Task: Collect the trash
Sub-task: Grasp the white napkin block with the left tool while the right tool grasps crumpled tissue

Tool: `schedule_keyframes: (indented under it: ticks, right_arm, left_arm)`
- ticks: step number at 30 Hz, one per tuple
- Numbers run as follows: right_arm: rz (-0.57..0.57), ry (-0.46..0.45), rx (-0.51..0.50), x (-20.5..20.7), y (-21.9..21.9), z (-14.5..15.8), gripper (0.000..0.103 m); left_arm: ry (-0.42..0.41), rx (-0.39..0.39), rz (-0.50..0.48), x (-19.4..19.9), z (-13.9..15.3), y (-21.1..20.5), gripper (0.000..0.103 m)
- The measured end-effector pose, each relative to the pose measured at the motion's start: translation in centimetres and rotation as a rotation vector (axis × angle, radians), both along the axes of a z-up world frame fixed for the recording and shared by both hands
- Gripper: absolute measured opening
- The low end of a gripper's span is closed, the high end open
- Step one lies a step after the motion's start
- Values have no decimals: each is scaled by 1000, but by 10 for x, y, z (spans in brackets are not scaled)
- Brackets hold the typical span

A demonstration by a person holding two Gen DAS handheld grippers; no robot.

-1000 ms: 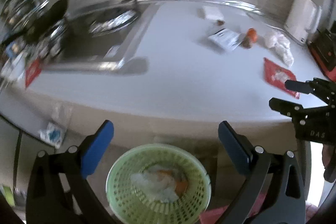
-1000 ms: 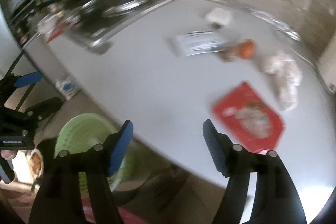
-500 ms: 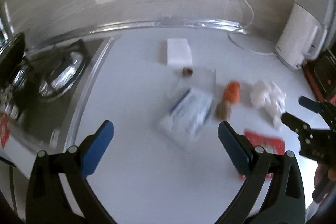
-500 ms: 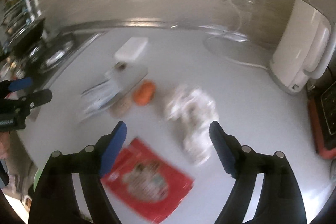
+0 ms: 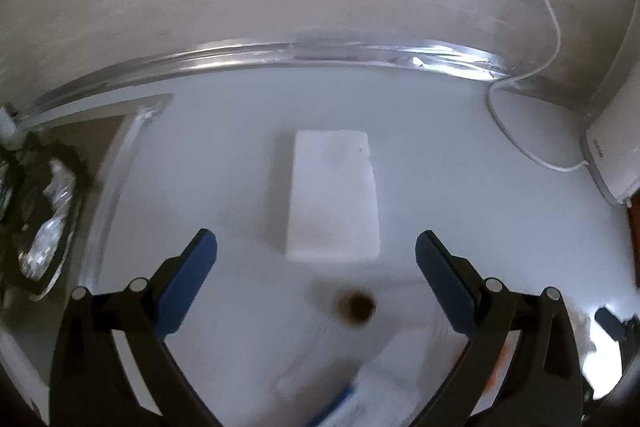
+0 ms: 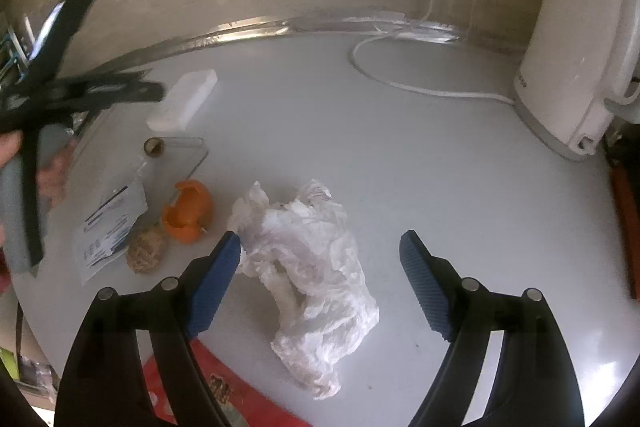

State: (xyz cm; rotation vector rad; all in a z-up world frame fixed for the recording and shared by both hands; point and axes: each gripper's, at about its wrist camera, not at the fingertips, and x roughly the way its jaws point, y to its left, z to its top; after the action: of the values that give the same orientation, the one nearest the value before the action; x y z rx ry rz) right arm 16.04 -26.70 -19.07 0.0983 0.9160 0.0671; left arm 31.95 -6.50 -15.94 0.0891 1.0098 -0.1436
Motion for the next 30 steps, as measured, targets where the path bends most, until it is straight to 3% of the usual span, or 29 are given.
schedule_keyframes:
  ticks: [11,12,13,14,15,16,18,22,30]
  right_arm:
    - [25,25,-28,20,4,-20,81]
    - [28,24,-35,21,5,-21,73]
    - [34,27,-41,22,6,-21,59]
    - [43,35,-43,23,7,-23,51]
    - [45,43,-43,24,7,-24,43]
    - [44,39,-43,25,7,-25,40]
    - [40,35,-44,24,6,-24,34]
    - [30,24,-31,21,2,-19,26]
    - [11,-34,-15,8,0,13,26]
  left_arm:
    - [69,42,-11,50,-43,-17,95]
    - [72,41,-13,51,-45,-17,93]
    - [73,38,-14,51,-47,-16,84]
    - [80,34,-18,52,-49,-17,72]
    - [84,22,-23,53,-50,-16,69]
    - [83,15,-23,53,-51,-16,60]
    - [79,13,-26,52,-52,-16,59]
    - [30,40,-50,45,-42,-17,58]
    - [-56,5,-66,10,12,-7,58]
